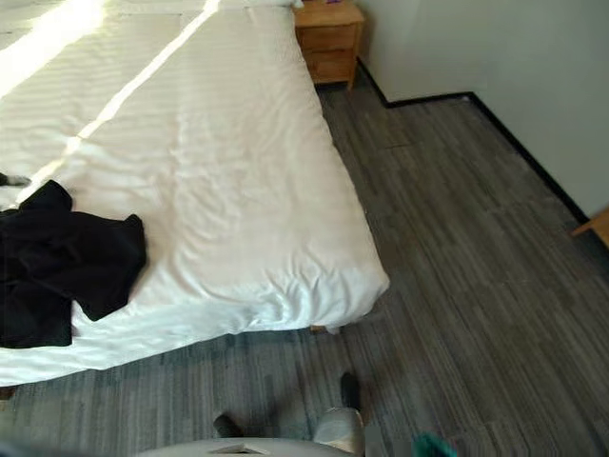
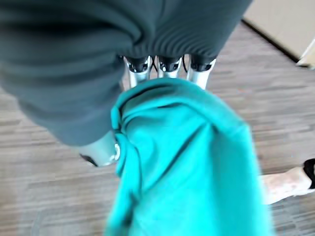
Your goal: Pick up bed clothes into laundry basket.
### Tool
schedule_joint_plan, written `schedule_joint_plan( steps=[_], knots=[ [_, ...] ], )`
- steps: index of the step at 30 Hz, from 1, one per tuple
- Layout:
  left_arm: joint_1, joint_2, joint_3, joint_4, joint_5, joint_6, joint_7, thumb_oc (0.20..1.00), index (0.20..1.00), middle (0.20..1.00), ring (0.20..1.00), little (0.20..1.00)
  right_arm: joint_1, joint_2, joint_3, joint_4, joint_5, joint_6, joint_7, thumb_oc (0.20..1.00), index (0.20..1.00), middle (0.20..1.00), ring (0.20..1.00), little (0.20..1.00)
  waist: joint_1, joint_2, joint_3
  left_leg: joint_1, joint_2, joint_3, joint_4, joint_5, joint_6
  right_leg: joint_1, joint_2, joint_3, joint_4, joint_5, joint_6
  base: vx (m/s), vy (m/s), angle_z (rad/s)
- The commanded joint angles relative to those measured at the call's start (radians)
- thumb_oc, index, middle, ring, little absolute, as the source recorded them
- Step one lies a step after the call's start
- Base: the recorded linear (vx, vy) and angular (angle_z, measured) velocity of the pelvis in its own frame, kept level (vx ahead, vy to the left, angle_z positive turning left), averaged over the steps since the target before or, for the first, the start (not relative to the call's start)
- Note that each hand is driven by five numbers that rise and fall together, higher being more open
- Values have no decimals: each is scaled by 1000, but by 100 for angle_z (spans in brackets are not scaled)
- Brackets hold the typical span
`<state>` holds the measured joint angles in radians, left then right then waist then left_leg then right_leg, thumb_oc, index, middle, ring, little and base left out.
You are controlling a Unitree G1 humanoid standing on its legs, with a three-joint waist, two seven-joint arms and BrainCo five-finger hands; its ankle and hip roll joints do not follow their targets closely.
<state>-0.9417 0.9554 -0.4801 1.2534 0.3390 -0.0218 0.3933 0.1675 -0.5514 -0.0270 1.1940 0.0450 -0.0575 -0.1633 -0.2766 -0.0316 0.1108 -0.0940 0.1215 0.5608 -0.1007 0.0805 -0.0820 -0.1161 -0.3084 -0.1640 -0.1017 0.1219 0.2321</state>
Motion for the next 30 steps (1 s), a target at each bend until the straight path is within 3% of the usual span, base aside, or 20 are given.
schedule_joint_plan(
  steps=[1,8,16,20,21,22,23,28,29,30],
  knots=[
    [-154,30,-23,86,25,2,46,1000,1000,1000,1000,1000,-35,-27,15,50,-3,3,-46,200,200,200,200,200,-29,-44,110,46,135,-13,13,-99,-84,-58,-75,4,14,79,30,-182,32,-7],
    [-199,33,-40,172,35,29,39,1000,1000,1000,1000,1000,-91,-31,70,49,-20,1,-85,200,200,200,200,200,-27,-66,205,-37,153,-32,13,-61,-94,-133,-71,0,14,82,30,-101,-2,2],
    [-168,77,-11,216,29,35,32,1000,1000,1000,1000,1000,-119,-9,129,25,-28,-8,-81,200,200,200,200,200,-8,-78,258,-71,158,-41,13,-45,-104,-169,-70,1,15,75,30,-34,-9,3],
    [-154,81,-9,193,38,38,21,1000,1000,1000,1000,1000,-133,-6,137,8,-22,-10,-74,200,200,200,200,200,11,-69,269,-71,155,-49,13,-47,-104,-161,-73,-5,14,71,30,-1,-4,1],
    [-138,84,-12,181,66,47,15,558,558,558,558,558,-144,-9,144,-6,-16,-14,-69,200,200,200,200,200,22,-67,276,-69,155,-53,13,-47,-104,-158,-74,-7,14,69,30,-1,-9,5],
    [-136,84,-10,180,66,47,14,432,432,432,432,432,-144,-9,144,-6,-16,-14,-69,200,200,200,200,200,22,-67,276,-69,155,-53,13,-47,-104,-158,-74,-7,14,69,30,-14,-3,4],
    [-121,83,-12,184,89,53,2,200,200,200,200,200,-147,-17,147,-15,-18,-16,-66,200,200,200,200,200,26,-66,281,-68,156,-54,13,-47,-105,-157,-73,-7,14,68,30,0,0,0],
    [-3,-5,77,124,112,80,-38,200,200,200,200,200,-136,-21,130,-69,-23,-17,-46,200,200,200,200,200,53,-58,312,-67,151,-70,13,-50,-102,-150,-74,-12,14,63,30,-19,-3,2],
    [31,-89,105,102,101,107,-35,200,200,200,200,200,-224,29,187,-58,-48,36,-68,200,200,200,200,200,77,-49,313,-64,149,-81,13,-53,-100,-138,-76,-13,14,58,30,-5,-10,10],
    [23,-124,93,79,100,123,-47,200,200,200,200,200,-258,53,220,-97,-62,46,-82,200,200,200,200,200,89,-46,315,-60,148,-86,13,-55,-101,-130,-78,-15,14,55,30,-1,-5,5]
  ],
)
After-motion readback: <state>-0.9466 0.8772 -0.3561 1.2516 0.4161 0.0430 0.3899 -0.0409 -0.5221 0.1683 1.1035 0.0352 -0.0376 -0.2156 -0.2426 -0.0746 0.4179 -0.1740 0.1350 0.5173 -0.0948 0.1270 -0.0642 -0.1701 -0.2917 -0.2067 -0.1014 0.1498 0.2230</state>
